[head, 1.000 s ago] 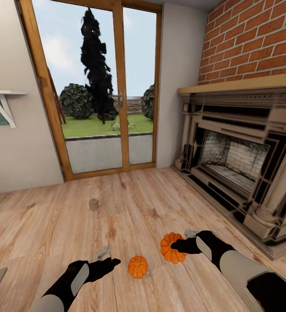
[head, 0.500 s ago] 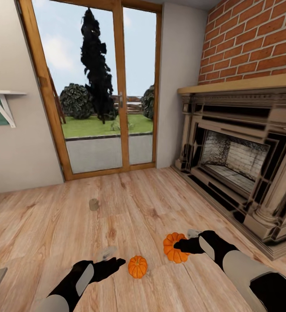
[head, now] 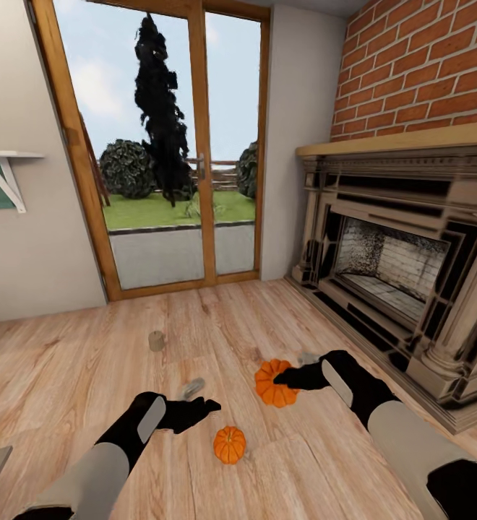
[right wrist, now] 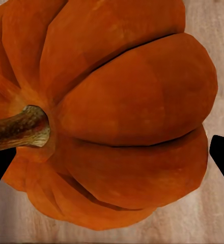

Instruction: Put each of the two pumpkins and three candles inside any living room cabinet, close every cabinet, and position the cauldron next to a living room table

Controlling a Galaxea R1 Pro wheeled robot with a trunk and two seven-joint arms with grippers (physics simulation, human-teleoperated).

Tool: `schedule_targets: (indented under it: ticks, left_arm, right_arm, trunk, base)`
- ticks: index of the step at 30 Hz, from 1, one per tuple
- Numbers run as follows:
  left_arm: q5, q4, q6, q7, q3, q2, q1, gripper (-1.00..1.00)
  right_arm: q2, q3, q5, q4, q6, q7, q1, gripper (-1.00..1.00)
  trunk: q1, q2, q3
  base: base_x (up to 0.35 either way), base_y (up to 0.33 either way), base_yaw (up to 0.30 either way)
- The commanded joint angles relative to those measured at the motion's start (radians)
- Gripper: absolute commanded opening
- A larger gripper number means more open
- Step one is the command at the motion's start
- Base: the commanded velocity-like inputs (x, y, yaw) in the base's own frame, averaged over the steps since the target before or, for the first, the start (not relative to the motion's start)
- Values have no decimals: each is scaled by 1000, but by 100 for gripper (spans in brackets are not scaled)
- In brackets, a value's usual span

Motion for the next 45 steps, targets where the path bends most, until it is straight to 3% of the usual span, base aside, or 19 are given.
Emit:
schedule_targets:
  ticks: [1,6,10,15,25,26,27,45]
  left_arm:
    - [-1,-1,22,-16,7,0,-9,100]
    - [5,-1,67,-112,15,6,-24,100]
    - [11,10,90,-128,24,9,-25,100]
    - [12,27,136,-127,29,12,-25,100]
    - [10,40,143,-119,28,13,-25,100]
    - [10,44,143,-112,28,13,-25,100]
    - [9,60,143,-75,27,14,-25,100]
    - [6,93,139,-73,22,15,-25,100]
  right_arm:
    - [-1,5,12,-32,28,5,-1,-100]
    - [-1,1,10,-179,146,5,-1,-100]
    - [-1,-15,10,-216,165,4,-1,-100]
    - [-3,-44,11,-230,204,3,-1,-100]
    - [-9,-47,12,-232,210,2,-1,-100]
    - [-13,-47,12,-232,210,2,-1,-100]
    - [-44,-46,11,-232,212,3,-1,-100]
    - [-80,-44,11,-232,213,3,1,-100]
  trunk:
    - [0,0,-1]
    - [0,0,-1]
    - [0,0,-1]
    - [0,0,-1]
    - [0,0,-1]
    - [0,0,-1]
    - [0,0,-1]
    - [0,0,-1]
  base:
    - [0,0,0]
    - [0,0,0]
    - [0,0,0]
    - [51,0,0]
    - [223,0,0]
    - [57,0,0]
    - [43,0,0]
    - [303,77,0]
